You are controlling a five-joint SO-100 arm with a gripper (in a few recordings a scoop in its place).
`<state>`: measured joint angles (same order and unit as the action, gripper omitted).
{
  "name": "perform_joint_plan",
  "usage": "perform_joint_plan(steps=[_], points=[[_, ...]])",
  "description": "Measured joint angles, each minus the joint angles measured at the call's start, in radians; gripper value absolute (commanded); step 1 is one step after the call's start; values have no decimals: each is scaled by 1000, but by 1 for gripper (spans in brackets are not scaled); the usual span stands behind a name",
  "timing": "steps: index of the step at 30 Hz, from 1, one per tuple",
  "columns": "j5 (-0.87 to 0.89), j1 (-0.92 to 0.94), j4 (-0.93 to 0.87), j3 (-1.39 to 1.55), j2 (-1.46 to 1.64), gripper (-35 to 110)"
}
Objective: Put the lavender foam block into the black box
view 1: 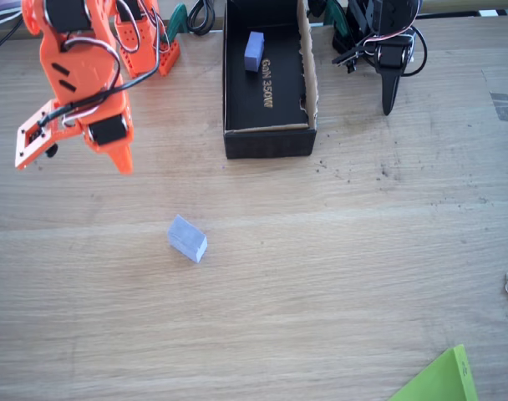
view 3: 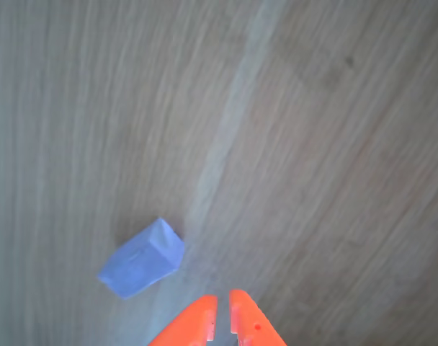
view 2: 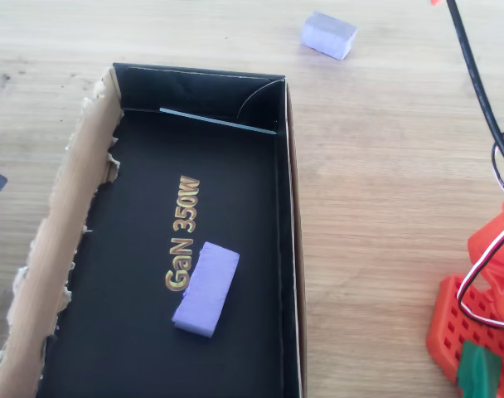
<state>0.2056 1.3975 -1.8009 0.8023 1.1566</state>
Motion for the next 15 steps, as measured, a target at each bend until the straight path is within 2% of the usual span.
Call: perform_joint_plan(steps=[15], points=[[-17,8,0,-74,-72,0]])
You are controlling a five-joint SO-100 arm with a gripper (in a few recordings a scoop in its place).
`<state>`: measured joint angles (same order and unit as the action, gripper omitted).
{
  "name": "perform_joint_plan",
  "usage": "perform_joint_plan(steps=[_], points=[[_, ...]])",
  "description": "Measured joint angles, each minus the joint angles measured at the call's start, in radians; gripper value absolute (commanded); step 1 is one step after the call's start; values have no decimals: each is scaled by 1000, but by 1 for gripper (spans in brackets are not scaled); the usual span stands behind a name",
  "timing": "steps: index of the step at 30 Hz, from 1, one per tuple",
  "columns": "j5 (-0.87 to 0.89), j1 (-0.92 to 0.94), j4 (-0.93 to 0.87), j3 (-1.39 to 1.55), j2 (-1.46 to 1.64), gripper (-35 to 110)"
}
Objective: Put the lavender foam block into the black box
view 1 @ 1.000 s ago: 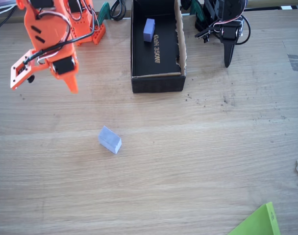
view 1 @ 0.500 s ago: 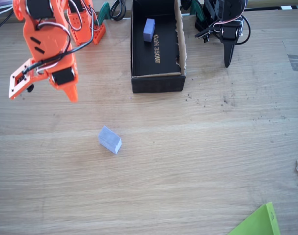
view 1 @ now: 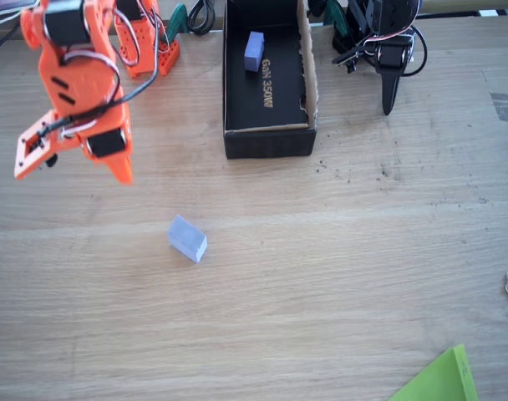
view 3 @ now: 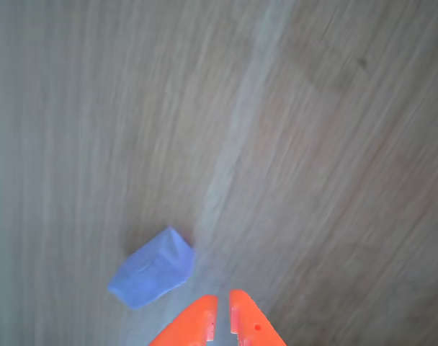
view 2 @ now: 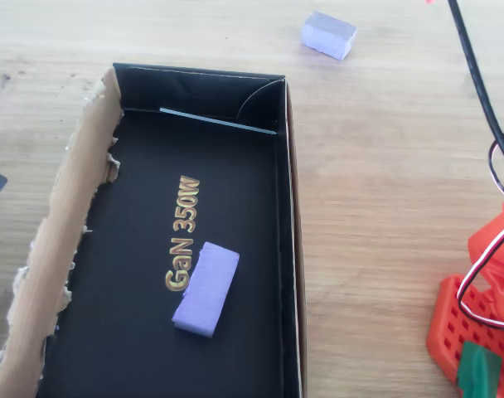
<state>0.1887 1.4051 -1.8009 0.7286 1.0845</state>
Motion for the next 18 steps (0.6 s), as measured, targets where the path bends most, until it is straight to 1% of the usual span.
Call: perform_joint_plan(steps=[7,18], points=[[-5,21,2,0,0,0],[-2,-25,14,0,0,0]])
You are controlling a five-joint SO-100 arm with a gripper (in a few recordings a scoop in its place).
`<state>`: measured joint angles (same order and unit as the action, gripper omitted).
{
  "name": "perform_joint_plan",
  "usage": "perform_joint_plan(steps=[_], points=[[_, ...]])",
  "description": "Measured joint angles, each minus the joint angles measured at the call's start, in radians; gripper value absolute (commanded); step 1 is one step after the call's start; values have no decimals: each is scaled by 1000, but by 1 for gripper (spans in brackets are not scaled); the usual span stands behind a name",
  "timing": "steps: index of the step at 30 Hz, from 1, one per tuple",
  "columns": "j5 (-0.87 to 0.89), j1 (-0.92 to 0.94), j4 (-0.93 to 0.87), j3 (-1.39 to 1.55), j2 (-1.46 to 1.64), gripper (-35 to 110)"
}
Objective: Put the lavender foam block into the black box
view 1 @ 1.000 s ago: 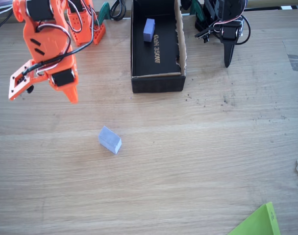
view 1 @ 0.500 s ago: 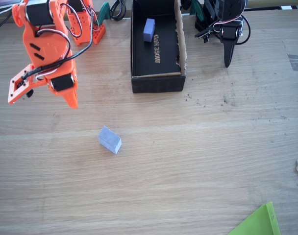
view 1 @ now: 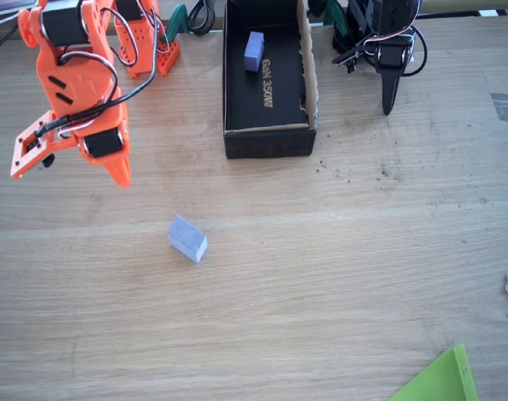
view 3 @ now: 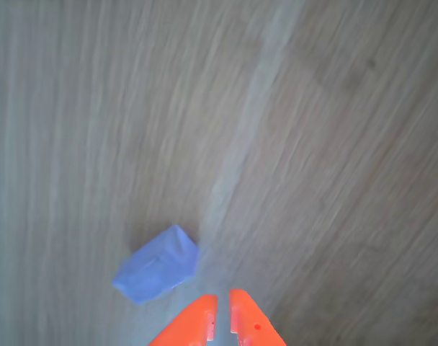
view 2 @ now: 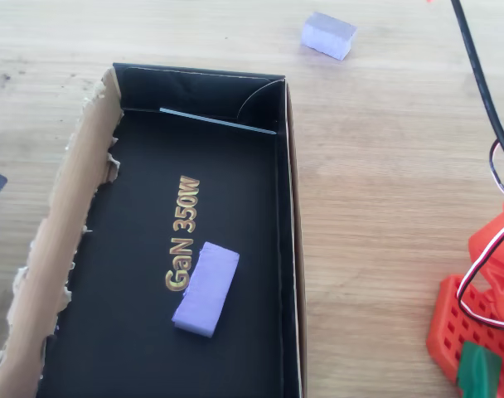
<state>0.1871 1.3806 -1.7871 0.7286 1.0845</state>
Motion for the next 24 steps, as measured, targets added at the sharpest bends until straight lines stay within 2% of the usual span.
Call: perform_joint_plan(steps=[12,24], points=[[106,-245,-84,0,0,0],[-26,-278,100,-3,-18,0]])
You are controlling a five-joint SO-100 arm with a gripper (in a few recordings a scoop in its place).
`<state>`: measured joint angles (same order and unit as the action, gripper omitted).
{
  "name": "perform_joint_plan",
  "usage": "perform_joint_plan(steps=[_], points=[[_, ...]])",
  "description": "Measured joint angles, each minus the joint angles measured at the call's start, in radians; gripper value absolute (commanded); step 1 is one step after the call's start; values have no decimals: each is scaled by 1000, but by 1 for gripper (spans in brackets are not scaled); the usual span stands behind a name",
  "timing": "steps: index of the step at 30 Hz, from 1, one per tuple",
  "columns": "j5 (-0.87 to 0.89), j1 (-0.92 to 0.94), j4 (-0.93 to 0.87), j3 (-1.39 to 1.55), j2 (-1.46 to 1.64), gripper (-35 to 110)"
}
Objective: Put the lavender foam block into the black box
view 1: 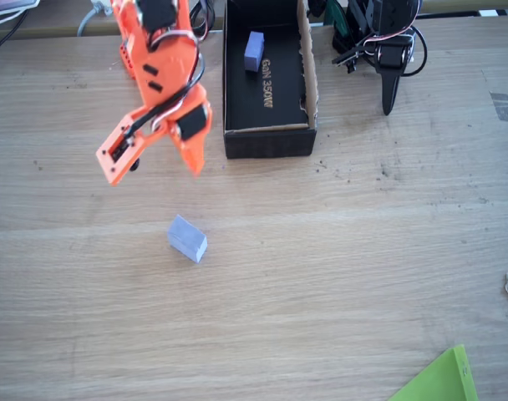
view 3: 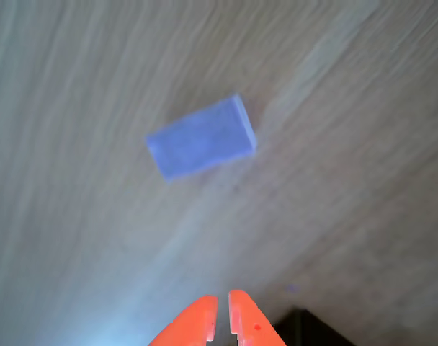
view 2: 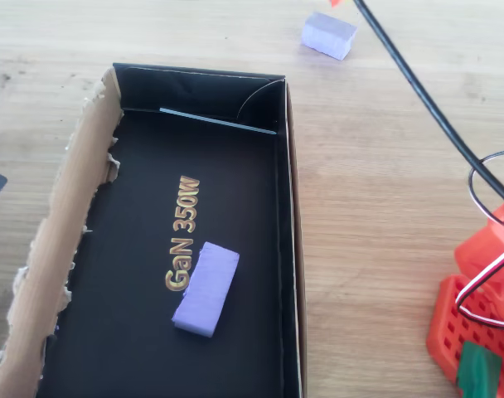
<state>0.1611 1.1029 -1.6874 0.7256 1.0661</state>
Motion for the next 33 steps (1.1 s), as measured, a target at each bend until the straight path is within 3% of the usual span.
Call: perform_joint_plan(steps=[11,33], points=[[-46,55,57,-5,-8,0],[281,69,54,-12,-35,0]])
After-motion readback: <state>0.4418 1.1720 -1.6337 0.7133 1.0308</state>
